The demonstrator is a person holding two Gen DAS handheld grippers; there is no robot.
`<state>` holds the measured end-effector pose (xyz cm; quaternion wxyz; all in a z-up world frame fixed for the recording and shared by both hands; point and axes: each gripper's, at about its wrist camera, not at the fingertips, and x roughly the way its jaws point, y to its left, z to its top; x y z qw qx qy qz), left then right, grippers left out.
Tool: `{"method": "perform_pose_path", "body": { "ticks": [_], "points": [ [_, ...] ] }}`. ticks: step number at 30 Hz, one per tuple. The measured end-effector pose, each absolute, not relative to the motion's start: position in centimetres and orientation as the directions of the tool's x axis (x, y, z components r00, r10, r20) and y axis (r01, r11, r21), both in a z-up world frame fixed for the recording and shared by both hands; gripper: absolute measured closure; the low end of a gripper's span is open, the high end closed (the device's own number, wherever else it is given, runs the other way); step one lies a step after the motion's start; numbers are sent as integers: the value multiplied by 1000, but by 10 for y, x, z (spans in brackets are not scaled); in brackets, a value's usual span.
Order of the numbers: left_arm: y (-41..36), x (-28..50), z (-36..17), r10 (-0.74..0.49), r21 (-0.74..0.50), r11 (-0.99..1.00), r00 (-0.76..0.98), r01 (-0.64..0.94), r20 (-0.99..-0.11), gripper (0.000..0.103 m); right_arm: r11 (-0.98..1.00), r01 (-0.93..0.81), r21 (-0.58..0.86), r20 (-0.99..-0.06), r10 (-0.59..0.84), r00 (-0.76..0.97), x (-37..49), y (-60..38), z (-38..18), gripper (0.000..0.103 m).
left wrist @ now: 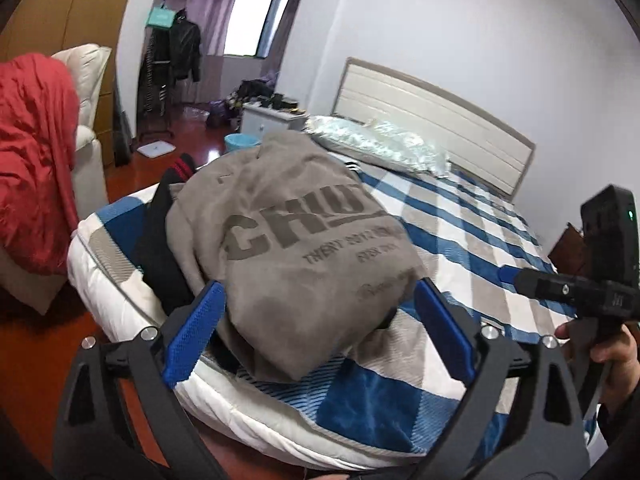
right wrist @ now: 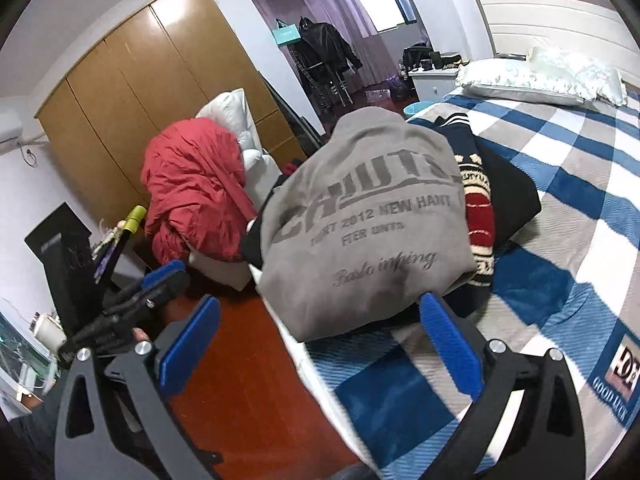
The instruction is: Fold large clothes
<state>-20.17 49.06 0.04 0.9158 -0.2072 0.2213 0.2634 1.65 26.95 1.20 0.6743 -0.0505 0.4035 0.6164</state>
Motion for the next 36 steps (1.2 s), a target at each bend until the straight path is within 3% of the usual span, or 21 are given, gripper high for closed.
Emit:
{"method": "perform_pose_path", "body": {
  "ticks": [6,23,29,36],
  "points": [
    [484,-199,3,384,-252,764,734,-593,-560,8,225,-887,403,-617,783,-82,-6,267,19,5],
    [462,-201,17,397,-230,792,763,-566,-510,8,208,-886,415,-584,807,-84,-22,270,23,5],
    [461,-195,16,474,-158,759,704,-631,-529,7,217,-882,418,-582,810,-76,-20,271,24,5],
    [461,-194,17,446,-191,769,726,-610,-523,7,237,-870,431,-585,808,-70,-13,268,20,5]
  ]
}}
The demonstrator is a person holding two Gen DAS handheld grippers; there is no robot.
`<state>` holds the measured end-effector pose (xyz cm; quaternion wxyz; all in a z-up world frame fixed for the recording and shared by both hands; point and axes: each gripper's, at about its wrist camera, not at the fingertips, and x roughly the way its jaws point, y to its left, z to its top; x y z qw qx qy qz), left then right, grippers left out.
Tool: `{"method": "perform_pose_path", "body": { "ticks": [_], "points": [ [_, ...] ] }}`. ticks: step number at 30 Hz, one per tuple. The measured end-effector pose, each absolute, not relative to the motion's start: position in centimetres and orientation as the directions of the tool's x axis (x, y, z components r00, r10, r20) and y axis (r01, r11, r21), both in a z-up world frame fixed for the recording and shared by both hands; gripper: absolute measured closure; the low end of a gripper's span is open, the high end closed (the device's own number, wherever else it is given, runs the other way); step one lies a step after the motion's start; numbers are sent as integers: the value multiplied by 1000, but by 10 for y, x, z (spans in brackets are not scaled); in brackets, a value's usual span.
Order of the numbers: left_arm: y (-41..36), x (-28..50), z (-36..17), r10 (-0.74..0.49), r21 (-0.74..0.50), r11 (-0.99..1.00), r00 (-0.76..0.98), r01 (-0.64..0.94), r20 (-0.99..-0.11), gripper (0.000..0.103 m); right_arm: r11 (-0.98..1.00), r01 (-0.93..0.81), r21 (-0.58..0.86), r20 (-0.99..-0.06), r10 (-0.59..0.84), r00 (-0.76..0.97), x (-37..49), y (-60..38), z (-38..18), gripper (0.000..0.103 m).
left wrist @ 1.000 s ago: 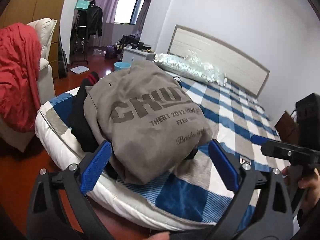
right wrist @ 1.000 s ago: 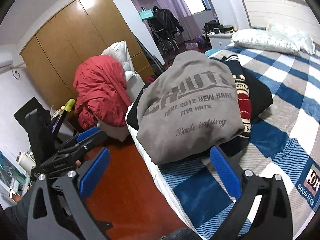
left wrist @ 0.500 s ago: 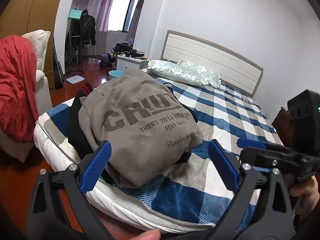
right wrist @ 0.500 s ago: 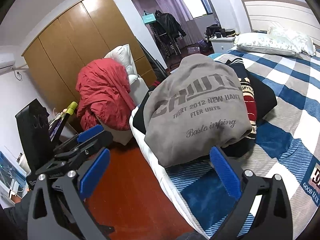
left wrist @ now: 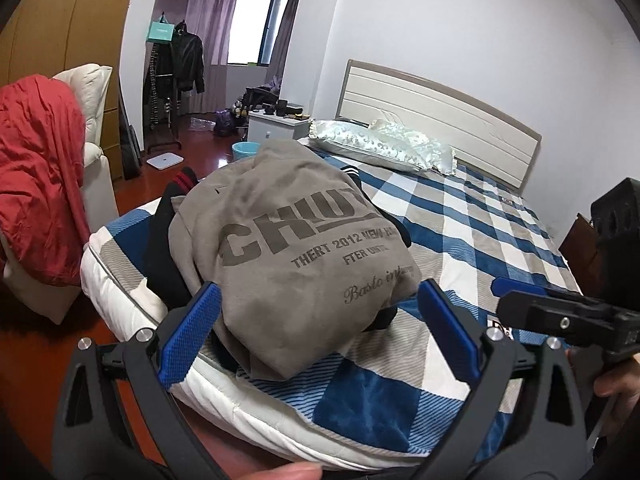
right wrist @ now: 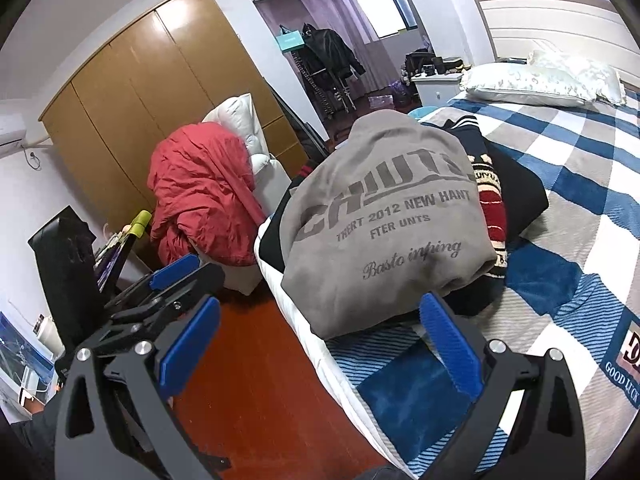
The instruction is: Fold large clothes
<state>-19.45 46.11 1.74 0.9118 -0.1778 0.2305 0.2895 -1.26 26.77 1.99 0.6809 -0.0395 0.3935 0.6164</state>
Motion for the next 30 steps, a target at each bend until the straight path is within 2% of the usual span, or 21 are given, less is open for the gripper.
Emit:
{"method": "perform_pose_path", "body": {
  "ticks": [30],
  "points": [
    [454,-188,20,444,-174,780,727,-602,-523,7,228,-877,423,-566,822,-59,-15,267,23,5]
  ]
}}
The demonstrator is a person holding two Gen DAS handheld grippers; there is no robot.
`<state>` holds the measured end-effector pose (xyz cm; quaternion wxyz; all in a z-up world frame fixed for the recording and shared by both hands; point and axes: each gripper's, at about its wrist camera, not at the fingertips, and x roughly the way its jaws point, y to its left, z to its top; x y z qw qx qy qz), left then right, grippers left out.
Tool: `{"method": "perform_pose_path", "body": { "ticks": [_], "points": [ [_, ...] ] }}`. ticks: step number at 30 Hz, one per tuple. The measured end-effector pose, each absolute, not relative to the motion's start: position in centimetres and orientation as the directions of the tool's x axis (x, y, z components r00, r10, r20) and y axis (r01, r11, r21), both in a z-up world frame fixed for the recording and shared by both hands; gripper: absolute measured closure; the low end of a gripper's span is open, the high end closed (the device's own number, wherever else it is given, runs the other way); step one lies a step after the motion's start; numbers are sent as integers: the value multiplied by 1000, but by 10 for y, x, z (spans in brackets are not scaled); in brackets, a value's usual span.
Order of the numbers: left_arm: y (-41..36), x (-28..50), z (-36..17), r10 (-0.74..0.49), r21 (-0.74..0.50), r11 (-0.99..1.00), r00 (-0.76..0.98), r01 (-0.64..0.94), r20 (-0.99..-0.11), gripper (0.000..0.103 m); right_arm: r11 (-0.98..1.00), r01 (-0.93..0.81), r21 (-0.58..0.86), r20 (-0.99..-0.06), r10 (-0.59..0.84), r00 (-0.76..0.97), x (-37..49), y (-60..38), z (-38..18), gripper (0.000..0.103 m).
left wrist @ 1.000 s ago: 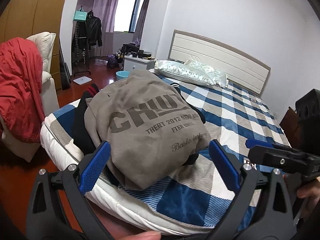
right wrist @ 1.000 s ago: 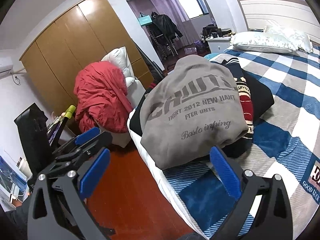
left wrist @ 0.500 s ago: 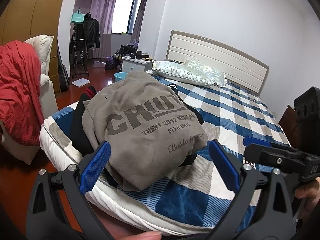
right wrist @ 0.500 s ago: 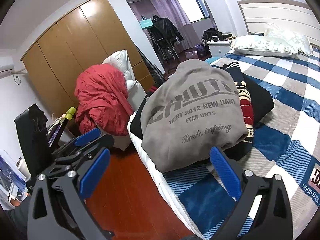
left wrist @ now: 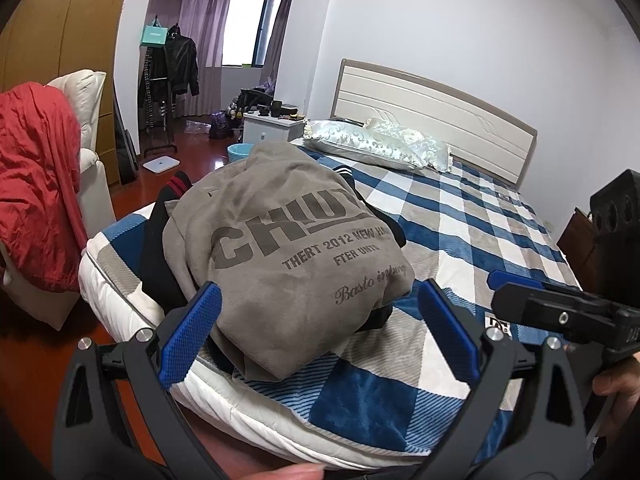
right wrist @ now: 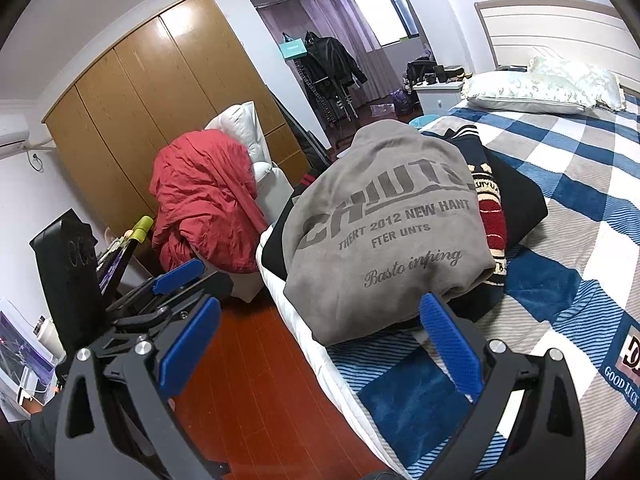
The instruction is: Fold large clothes
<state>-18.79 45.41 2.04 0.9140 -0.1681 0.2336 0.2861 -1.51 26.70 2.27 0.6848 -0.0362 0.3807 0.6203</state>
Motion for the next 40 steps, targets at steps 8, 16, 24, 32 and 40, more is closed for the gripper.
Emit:
{"method": "perform_pose_path", "body": {
  "ticks": [8,16,24,32,40],
  "points": [
    [453,-186,19,433,-172,786,727,-594,-533,7,227,-879,419,-582,810,-68,-21,270,23,5],
    [452,-186,16,421,-176,791,730,-587,-538,7,227,-878,420,-576,815,-64,-22,266,25,5],
    [457,-187,15,391,-225,787,747,-574,-538,7,227,-879,420,-575,816,-64,-23,267,26,5],
    [459,-196,12,434,-239,750,732,-616,-525,7,238,-872,429,-579,813,-63,-27,265,23,5],
    [460,-195,7,384,-265,759,738,-594,-555,7,237,-871,429,-578,814,-63,-27,263,22,5]
  ]
}}
